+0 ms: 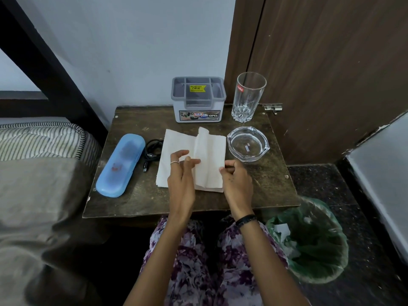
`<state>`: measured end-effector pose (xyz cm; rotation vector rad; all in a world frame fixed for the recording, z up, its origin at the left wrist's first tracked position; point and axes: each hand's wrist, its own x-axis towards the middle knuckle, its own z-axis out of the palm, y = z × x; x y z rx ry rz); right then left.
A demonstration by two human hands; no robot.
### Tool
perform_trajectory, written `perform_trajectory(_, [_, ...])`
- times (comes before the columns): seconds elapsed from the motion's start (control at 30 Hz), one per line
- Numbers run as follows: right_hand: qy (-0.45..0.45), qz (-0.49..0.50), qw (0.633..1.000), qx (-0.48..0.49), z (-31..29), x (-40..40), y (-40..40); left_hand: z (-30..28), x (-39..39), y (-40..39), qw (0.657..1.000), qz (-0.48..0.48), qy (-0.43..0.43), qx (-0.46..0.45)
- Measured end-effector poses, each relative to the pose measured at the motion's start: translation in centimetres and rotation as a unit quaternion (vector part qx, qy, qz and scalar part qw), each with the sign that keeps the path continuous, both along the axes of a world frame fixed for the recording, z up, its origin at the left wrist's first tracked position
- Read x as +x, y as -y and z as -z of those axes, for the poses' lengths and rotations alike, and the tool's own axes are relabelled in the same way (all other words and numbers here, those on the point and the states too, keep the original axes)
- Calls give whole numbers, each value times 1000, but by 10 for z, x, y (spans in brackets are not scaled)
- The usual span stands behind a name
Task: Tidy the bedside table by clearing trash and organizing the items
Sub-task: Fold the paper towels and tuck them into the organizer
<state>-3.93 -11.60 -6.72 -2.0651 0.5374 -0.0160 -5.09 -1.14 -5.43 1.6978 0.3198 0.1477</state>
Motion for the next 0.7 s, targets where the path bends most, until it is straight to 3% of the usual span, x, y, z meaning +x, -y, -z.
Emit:
perform_trajectory(0.13, [2, -5, 1000, 5, 1, 2, 1, 5, 13, -4, 996, -52, -52, -56])
perform_trajectory(0.27, [11, -16, 1000, 13, 1, 0, 3, 5, 24, -2, 989, 13, -133, -68])
perform_trajectory(0.4, [41, 1, 998, 56, 4, 0, 3, 2, 26, 0, 989, 30, -128, -62])
perform_trajectory(0.57, [99, 22, 978, 184, -6, -4, 3, -7, 22, -2, 979, 47, -134, -147])
perform_trajectory(0.7, [93, -22, 968, 232, -16, 0, 7, -12, 20, -2, 973, 62, -125, -183])
